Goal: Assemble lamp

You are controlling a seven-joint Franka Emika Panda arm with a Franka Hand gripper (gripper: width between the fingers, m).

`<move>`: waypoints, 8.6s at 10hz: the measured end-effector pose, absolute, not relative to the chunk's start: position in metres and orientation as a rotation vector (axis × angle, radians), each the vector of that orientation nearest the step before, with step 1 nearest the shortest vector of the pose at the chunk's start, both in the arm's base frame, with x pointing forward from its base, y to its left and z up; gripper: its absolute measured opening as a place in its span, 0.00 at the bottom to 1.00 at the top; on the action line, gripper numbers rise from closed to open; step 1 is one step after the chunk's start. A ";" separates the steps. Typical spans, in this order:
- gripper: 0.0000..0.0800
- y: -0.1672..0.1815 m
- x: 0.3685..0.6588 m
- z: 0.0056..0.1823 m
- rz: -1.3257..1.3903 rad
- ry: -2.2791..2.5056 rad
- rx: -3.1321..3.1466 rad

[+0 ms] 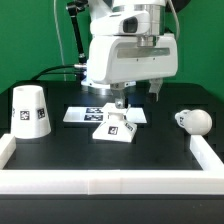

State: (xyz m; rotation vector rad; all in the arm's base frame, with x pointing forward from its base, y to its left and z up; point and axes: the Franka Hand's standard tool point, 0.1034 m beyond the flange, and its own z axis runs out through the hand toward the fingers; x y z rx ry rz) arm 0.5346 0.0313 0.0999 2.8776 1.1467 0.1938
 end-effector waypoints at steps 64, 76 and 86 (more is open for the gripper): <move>0.67 0.082 0.585 0.050 0.373 0.004 3.221; 0.87 0.102 0.608 0.060 0.469 0.021 3.213; 0.87 0.155 0.510 0.077 0.415 0.069 3.223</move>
Offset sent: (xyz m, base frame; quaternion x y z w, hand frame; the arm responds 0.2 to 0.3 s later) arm -0.0417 -0.0366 -0.0068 -0.0061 0.0038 0.1000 0.9950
